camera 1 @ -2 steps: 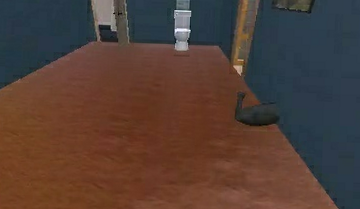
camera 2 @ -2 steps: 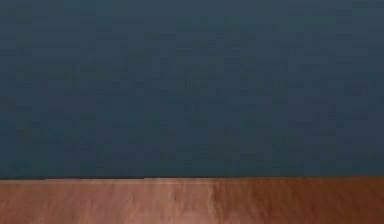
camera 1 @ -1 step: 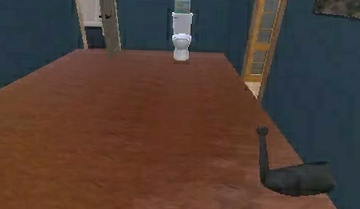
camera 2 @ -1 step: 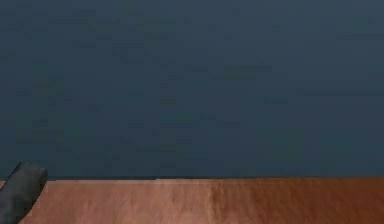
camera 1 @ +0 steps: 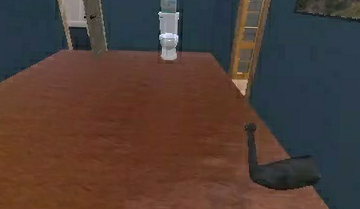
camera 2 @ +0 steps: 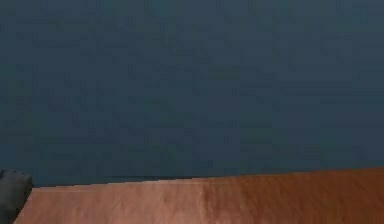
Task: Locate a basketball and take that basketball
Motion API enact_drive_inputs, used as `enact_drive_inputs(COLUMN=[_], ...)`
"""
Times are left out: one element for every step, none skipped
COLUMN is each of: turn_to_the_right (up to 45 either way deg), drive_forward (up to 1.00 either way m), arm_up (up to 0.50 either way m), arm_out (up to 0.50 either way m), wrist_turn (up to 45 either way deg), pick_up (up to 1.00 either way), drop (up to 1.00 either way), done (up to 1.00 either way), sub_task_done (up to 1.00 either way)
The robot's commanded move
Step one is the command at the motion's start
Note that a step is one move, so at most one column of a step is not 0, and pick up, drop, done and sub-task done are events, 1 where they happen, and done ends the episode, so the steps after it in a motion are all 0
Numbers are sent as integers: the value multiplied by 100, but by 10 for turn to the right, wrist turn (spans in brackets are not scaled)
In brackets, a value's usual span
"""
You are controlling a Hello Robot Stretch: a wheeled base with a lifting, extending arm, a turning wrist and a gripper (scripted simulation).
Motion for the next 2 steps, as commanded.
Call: enact_drive_inputs(turn_to_the_right=[0,0], drive_forward=[100,65], arm_up=[0,0], arm_out=[0,0], wrist_turn=[0,0], pick_up=[0,0], drop=[0,0], done=[0,0], sub_task_done=[0,0])
